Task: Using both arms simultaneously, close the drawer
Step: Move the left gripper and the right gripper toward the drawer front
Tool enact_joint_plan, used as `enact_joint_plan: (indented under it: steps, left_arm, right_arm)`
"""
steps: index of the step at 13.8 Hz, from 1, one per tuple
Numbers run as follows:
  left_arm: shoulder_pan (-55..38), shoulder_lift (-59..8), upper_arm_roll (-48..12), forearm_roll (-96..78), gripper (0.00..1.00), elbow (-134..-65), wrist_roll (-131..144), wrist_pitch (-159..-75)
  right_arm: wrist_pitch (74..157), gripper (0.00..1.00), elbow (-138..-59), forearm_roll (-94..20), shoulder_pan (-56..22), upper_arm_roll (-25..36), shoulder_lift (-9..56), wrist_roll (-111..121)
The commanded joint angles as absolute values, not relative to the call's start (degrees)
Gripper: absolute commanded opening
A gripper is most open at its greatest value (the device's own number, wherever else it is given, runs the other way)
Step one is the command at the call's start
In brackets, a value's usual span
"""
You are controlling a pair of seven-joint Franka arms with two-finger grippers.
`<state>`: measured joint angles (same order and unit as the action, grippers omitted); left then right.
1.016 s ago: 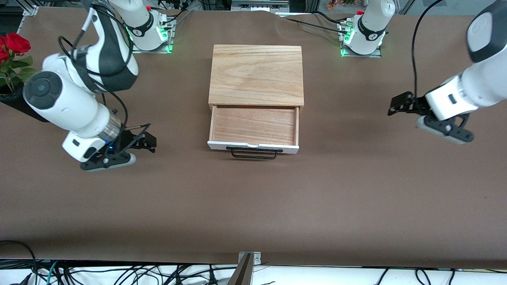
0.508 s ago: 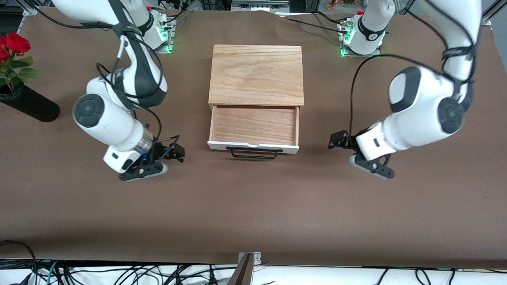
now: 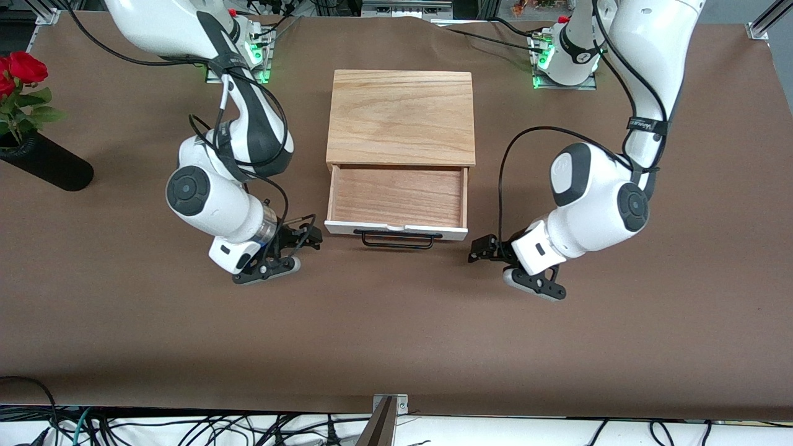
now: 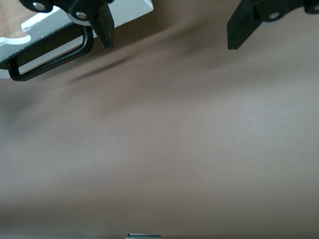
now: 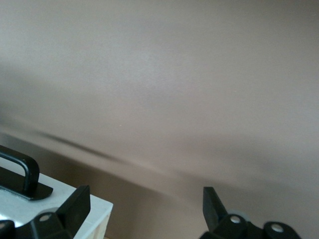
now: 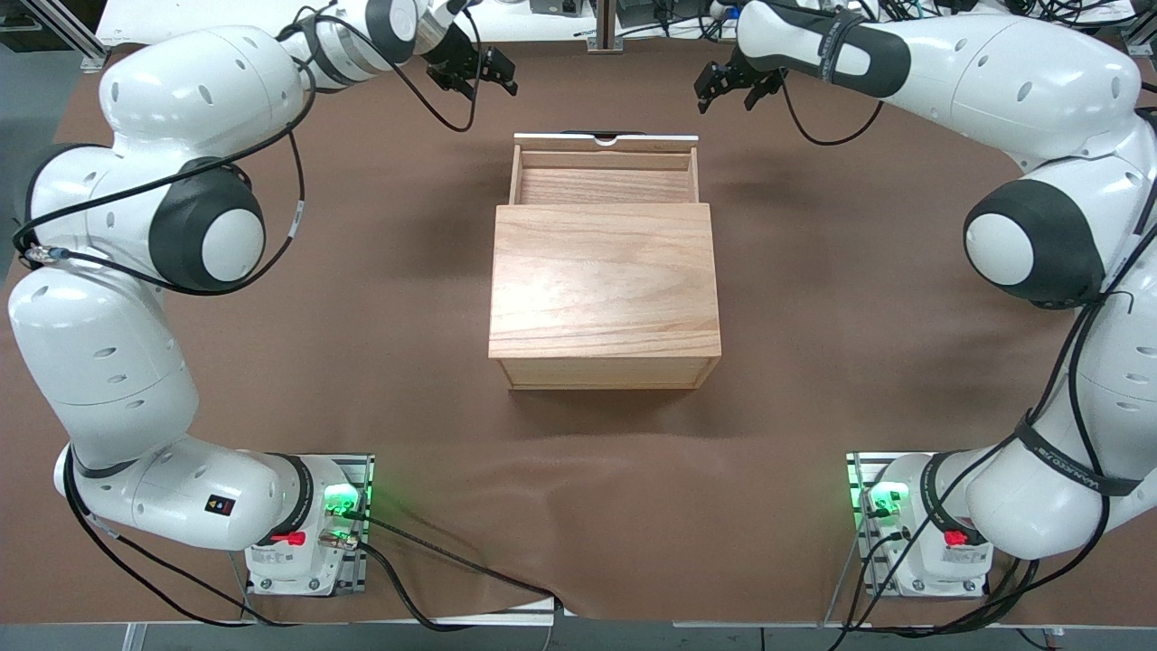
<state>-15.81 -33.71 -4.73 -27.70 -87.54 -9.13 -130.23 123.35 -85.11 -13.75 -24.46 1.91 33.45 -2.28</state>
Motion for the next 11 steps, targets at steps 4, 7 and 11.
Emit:
enact_joint_plan:
  steps: [4,7,11]
  left_arm:
    - [-17.1,-35.9,-5.6,-30.1,1.00,-86.0,-9.4,-130.3]
    - [-17.1,-36.4,-6.8,-30.1,1.00,-86.2,-9.3,-128.9]
    - [-17.1,-37.1,-7.6,-30.1,1.00,-86.2,-9.3,-128.0]
  right_arm:
    - [126.1,1.00,-82.9,-14.7,-26.5,1.4,37.0,-2.6]
    - [126.7,1.00,-83.0,-14.9,-27.5,1.4,37.5,-4.0]
    - [126.7,1.00,-83.0,-14.9,-28.4,1.4,37.5,-6.8]
